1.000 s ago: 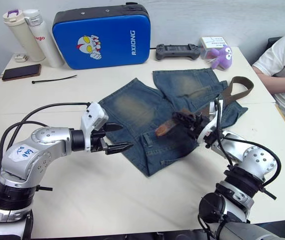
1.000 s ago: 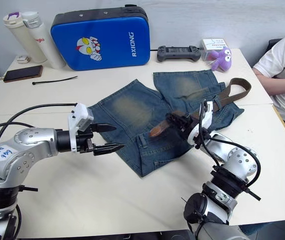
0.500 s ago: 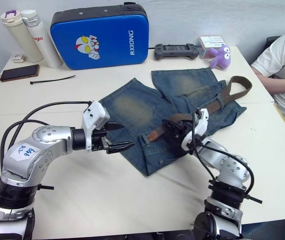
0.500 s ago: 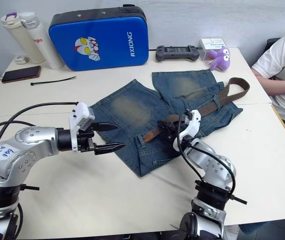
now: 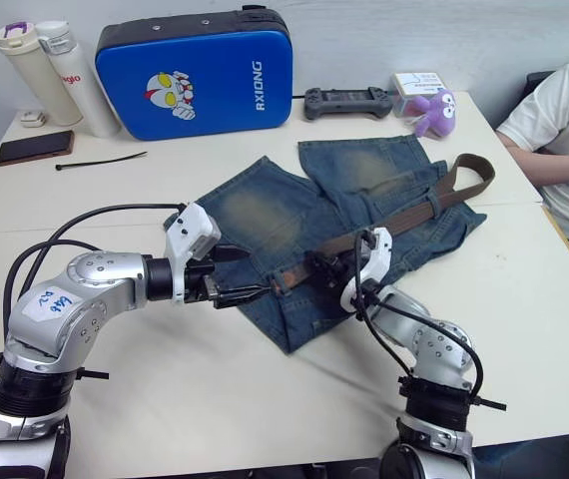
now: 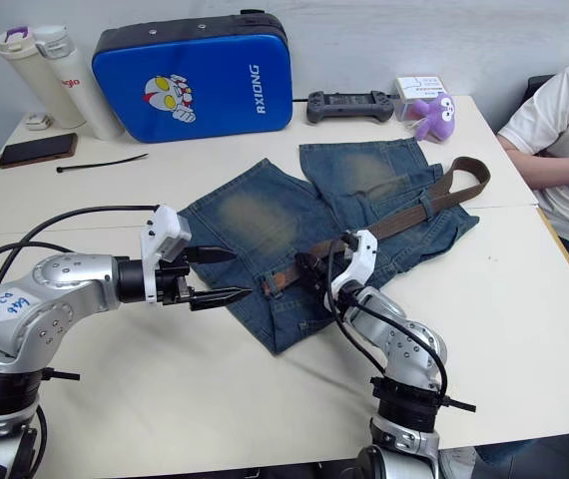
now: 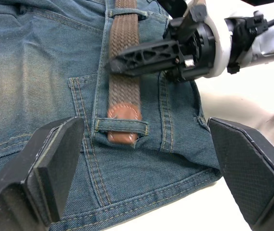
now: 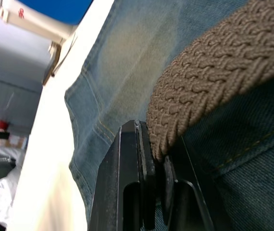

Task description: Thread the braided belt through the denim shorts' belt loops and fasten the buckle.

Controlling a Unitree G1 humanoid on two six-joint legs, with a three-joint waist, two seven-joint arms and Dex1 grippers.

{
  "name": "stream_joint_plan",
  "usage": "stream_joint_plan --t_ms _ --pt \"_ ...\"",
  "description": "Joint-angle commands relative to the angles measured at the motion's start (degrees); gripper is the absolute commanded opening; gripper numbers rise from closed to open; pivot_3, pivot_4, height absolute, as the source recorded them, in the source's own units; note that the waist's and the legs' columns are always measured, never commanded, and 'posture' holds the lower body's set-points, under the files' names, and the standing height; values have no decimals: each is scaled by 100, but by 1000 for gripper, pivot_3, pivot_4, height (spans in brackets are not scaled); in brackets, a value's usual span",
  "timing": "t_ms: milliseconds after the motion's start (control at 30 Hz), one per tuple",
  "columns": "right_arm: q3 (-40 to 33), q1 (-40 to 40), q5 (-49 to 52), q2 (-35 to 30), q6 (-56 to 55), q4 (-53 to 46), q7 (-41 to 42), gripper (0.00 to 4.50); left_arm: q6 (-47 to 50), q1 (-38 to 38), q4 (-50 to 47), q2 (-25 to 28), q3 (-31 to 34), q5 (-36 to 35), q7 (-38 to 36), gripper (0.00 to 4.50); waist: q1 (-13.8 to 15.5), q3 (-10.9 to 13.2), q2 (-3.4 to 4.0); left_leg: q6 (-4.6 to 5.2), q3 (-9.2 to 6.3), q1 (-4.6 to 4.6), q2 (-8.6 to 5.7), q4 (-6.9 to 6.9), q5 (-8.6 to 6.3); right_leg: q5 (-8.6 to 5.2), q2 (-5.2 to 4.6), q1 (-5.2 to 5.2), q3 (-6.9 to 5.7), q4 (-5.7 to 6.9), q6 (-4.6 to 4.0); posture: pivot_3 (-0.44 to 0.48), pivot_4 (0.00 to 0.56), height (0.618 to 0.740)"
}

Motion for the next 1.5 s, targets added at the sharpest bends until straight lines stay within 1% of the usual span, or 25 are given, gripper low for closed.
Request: stream_joint_plan --t_ms 33,167,233,300,533,567,633,667,800,967,1200,1233,1267,1300,1333,1400,1433,1500 --pt "301 76 9 13 89 115 50 67 -41 -84 -102 55 52 21 -43 4500 -1 0 0 0 0 0 0 0 0 0 0 0 0 0 0 0 150 740" --pt "747 32 -170 -27 113 218 190 67 -17 -74 -122 61 44 11 -42 4500 -71 -1 -3 -1 0 2 0 -1 0 0 0 0 0 1 0 0 150 740" --pt "1048 8 -216 -103 258 234 351 67 3 -35 -157 112 11 22 -75 4500 -93 -2 -3 0 0 4 1 -4 0 0 2 0 0 2 0 0 150 740" --pt "1179 2 -185 -206 447 215 441 67 -5 -28 -150 145 -19 39 -111 4500 -104 -2 -3 -1 1 7 4 -7 0 0 4 0 0 4 0 0 150 740" --pt "1274 -92 -383 -529 522 219 479 67 -193 -221 133 82 -254 234 -273 4500 -74 -4 -7 0 -1 7 3 -6 0 -1 2 1 0 3 -2 0 150 740" --pt "1112 -99 -277 -484 516 176 430 67 -218 -258 178 54 -284 264 -286 4500 -75 -4 -7 1 -1 7 3 -5 0 -1 3 1 -1 0 -2 0 150 740" --pt "779 -103 -30 -403 565 69 345 900 -262 -296 238 11 -322 307 -306 4500 -63 -4 -7 1 -1 7 3 -6 -1 -1 2 1 0 -1 -2 0 150 740" --pt "678 -106 40 -376 595 34 317 1195 -275 -303 254 1 -330 322 -316 4500 -55 -4 -7 0 -3 4 3 -6 0 -1 2 1 -2 -1 -2 0 150 740" --pt "-219 -166 696 -270 801 -222 -231 3074 -354 -305 308 -33 -366 369 -366 4500 -27 -4 -7 -1 -3 0 3 -5 1 -1 1 1 -3 -3 -2 0 150 740" --pt "-1109 -293 1946 6 620 -71 -1054 3074 -414 -338 368 -97 -391 438 -392 4500 60 -4 -7 4 -3 -4 -2 -1 2 -1 -4 1 -2 -9 -2 0 150 740" --pt "-1183 -352 2206 -182 303 311 -1547 3074 -457 -380 412 -157 -395 526 -431 4500 48 -4 -7 6 0 -4 -2 -3 3 -1 -3 1 -2 -7 -2 0 150 740" --pt "-1139 -350 2204 -211 281 354 -1569 2560 -457 -382 415 -159 -393 531 -434 4500 48 -4 -7 6 -1 -4 -2 -3 3 -1 -3 1 -2 -7 -2 0 150 740" --pt "-1079 -338 2209 -241 278 381 -1565 2269 -458 -381 415 -158 -392 540 -438 4500 52 -4 -7 7 0 -4 -2 -3 4 -1 -3 1 -2 -7 -2 0 150 740" --pt "-978 -289 2233 -247 330 392 -1558 1786 -455 -378 414 -143 -383 547 -449 4500 56 -4 -7 8 0 -4 -2 -3 4 -1 -3 1 -1 -7 -2 0 150 740" --pt "-903 -252 2258 -255 367 397 -1552 1423 -452 -376 412 -133 -376 554 -459 4500 56 -4 -7 8 0 -5 -2 -2 4 -1 -3 1 -2 -7 -2 0 150 740" --pt "-789 -162 2361 -181 394 437 -1511 367 -425 -369 402 -108 -359 563 -469 4500 51 -4 -7 8 0 -5 -2 -3 4 -1 -3 1 -2 -7 -2 0 150 740" --pt "-651 -88 2350 -161 450 466 -1420 35 -364 -356 396 -84 -353 556 -470 4500 48 -4 -7 9 0 -5 -2 -3 4 -1 -3 1 -2 -7 -2 0 150 740" --pt "-435 6 2325 -157 512 497 -1309 35 -306 -332 385 -40 -357 561 -489 4500 38 -4 -7 13 -1 -5 -1 -4 1 -1 -2 1 -2 -7 -2 0 150 740"
